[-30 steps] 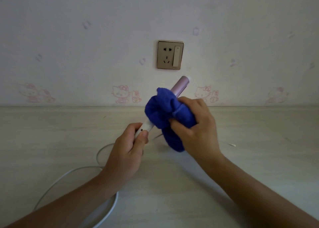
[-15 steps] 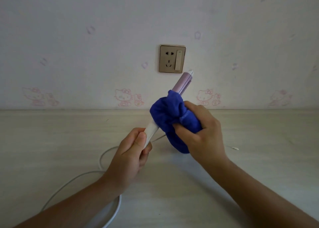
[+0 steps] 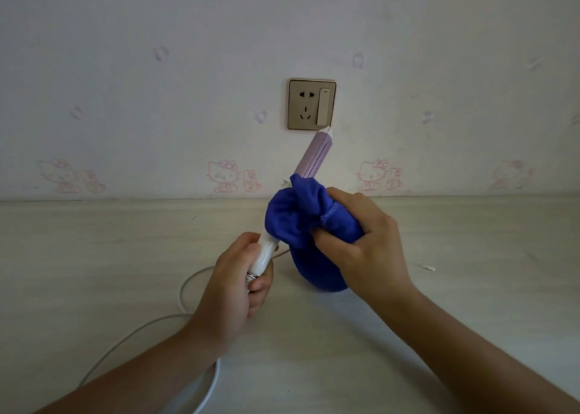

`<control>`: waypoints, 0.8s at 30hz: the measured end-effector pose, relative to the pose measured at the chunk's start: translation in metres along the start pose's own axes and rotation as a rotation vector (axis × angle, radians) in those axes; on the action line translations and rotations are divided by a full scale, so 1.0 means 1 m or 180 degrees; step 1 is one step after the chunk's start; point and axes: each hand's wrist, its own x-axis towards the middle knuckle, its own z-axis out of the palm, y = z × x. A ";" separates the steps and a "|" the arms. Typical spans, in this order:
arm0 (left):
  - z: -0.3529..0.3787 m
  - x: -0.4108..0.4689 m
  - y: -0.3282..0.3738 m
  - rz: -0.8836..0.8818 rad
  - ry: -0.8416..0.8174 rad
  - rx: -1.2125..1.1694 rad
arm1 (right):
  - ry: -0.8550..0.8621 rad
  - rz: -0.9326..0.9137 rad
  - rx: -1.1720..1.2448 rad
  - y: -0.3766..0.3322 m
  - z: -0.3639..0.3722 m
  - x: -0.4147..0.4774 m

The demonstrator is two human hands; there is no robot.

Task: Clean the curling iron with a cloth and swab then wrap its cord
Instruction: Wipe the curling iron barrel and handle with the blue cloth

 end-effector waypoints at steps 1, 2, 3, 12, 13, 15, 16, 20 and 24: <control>0.000 -0.001 0.000 -0.0012 0.0047 -0.0025 | -0.0218 -0.0014 0.0003 -0.002 0.003 -0.003; 0.000 -0.001 0.000 -0.0051 0.0102 -0.0050 | -0.0466 -0.0085 0.0026 -0.004 0.007 -0.006; -0.001 0.000 0.001 -0.0078 0.0164 -0.0048 | -0.0674 -0.0168 0.0042 -0.007 0.011 -0.009; 0.003 -0.015 -0.002 0.0438 -0.0383 0.0623 | 0.0254 0.0001 0.0232 -0.001 -0.017 0.009; 0.003 -0.015 -0.002 0.0469 -0.0368 0.0548 | 0.0057 -0.0041 0.0182 -0.001 -0.014 0.005; 0.004 -0.014 0.002 0.0481 -0.0289 0.0268 | -0.0541 -0.0150 0.0108 -0.003 0.000 -0.005; 0.003 -0.013 0.002 0.0471 -0.0229 0.0189 | -0.0802 -0.0205 0.0139 -0.006 0.007 -0.008; -0.001 -0.010 0.004 0.0343 -0.0102 0.0160 | -0.0622 -0.0341 0.0140 -0.005 0.006 -0.003; -0.004 -0.007 -0.001 0.0314 -0.0053 0.0532 | 0.0156 0.0103 0.0320 0.002 -0.012 0.007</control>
